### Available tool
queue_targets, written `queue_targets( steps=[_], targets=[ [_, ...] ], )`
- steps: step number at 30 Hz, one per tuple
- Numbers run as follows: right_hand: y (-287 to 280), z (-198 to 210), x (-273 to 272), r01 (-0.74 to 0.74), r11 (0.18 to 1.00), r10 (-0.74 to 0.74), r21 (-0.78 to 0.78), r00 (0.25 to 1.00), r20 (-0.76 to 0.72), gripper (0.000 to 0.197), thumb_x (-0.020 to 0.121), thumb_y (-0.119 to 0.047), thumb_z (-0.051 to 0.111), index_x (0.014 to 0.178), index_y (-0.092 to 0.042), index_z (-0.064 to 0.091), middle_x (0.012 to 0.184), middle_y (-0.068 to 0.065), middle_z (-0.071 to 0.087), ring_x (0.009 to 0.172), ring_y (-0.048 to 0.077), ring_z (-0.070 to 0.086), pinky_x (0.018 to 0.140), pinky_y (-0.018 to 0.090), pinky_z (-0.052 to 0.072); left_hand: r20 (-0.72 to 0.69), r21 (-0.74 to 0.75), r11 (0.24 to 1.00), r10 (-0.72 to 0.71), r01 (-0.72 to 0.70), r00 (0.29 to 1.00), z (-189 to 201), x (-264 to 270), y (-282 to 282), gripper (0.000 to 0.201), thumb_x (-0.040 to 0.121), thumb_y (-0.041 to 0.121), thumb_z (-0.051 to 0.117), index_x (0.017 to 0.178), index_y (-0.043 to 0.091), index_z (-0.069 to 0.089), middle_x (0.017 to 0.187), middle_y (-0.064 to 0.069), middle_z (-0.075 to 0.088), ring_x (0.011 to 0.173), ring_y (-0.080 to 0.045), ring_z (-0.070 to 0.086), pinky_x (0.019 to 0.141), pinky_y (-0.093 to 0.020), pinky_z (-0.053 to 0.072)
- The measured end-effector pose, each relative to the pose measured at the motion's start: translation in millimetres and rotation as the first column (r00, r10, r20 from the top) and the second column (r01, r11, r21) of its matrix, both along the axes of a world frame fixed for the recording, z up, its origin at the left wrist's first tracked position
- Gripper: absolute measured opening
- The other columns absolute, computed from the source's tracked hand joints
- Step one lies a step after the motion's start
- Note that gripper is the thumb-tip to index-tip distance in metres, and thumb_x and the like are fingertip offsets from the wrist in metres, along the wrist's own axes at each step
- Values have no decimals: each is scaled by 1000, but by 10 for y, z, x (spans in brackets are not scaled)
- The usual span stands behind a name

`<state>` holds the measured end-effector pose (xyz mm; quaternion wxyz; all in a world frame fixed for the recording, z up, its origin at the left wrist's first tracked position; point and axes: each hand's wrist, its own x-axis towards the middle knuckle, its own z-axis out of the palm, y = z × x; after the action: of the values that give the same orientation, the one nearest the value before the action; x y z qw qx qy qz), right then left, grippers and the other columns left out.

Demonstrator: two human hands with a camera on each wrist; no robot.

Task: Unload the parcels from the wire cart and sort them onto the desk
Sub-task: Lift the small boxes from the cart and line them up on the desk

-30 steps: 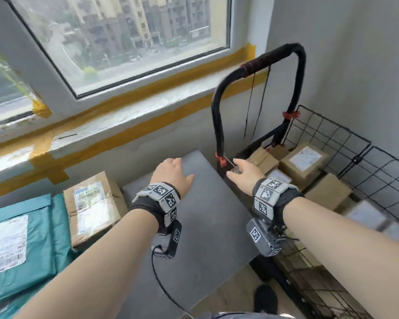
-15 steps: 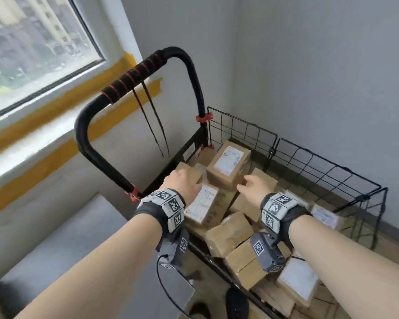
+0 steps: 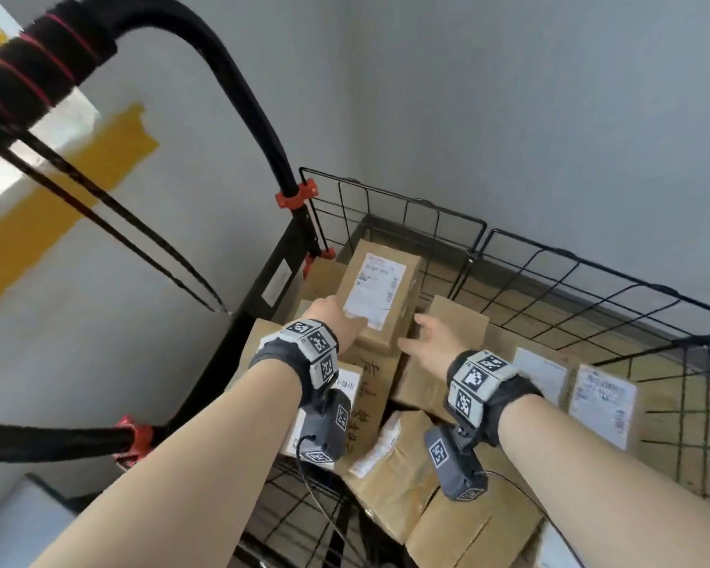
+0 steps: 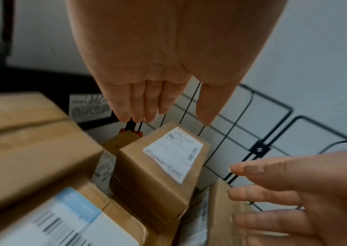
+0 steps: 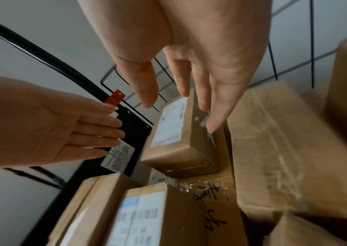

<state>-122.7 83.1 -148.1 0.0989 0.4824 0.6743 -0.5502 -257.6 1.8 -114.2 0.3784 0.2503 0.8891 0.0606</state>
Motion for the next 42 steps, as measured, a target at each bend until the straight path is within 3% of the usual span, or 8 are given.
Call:
queue_targets(
  steps=[3,9,15,20,28,30,34,42],
  targets=[
    [30,-304,-208,-1,999,2,-32,1000,17,66,91,-24,59,147,-13,27,143,9,44,122,26,50,96,29,43,39,-11,999,35,-34,999,-404,-190,149,46,92,34,51,128,6,48,119,-11,58,91,-23,57,69,-29,44],
    [22,-770,-460,39,996,-39,-75,999,0,53,86,-27,64,135,-18,45,129,4,59,107,24,60,94,40,51,41,-36,993,112,-110,993,-922,-339,252,47,94,29,49,132,3,39,125,-15,54,110,-31,55,76,-32,41],
    [1,-760,-470,163,982,-165,-96,986,-19,48,87,-18,61,133,-16,45,126,5,58,110,26,58,96,43,50,49,7,991,135,-135,990,-914,-314,274,37,94,25,49,123,3,46,118,-15,57,93,-27,56,73,-31,44],
    [2,-352,-362,180,983,-182,-20,980,-87,45,89,-20,58,132,-18,46,123,3,59,107,22,58,94,43,51,72,59,987,143,-147,987,-577,-246,198,35,94,25,50,121,2,49,120,-15,57,104,-30,58,78,-32,46],
    [-176,491,-110,167,986,-168,-23,969,-180,36,91,-14,54,127,-16,48,110,3,58,100,27,59,91,46,52,-9,173,972,160,-156,987,231,48,-121,36,92,22,50,125,7,48,118,-10,57,90,-21,54,70,-27,44],
    [-245,740,-24,139,990,-138,-13,963,-232,35,92,-14,54,126,-16,49,112,3,58,101,26,57,92,46,52,-33,221,958,196,-184,980,452,155,-246,33,91,21,51,122,8,49,111,-8,58,82,-18,53,60,-23,43],
    [-424,1186,162,63,998,-54,20,954,-296,40,93,-16,53,132,-12,45,120,0,52,99,17,50,90,42,54,-96,273,927,290,-255,952,909,455,-567,36,88,22,52,123,10,49,116,-8,56,89,-22,55,74,-31,48],
    [-983,1875,488,-119,991,136,66,916,-377,40,91,-17,58,128,-10,44,108,-2,49,96,18,52,87,43,55,-189,398,840,469,-369,863,1649,1060,-1417,26,88,20,51,109,4,54,105,-11,61,77,-22,51,63,-28,39]
  ],
)
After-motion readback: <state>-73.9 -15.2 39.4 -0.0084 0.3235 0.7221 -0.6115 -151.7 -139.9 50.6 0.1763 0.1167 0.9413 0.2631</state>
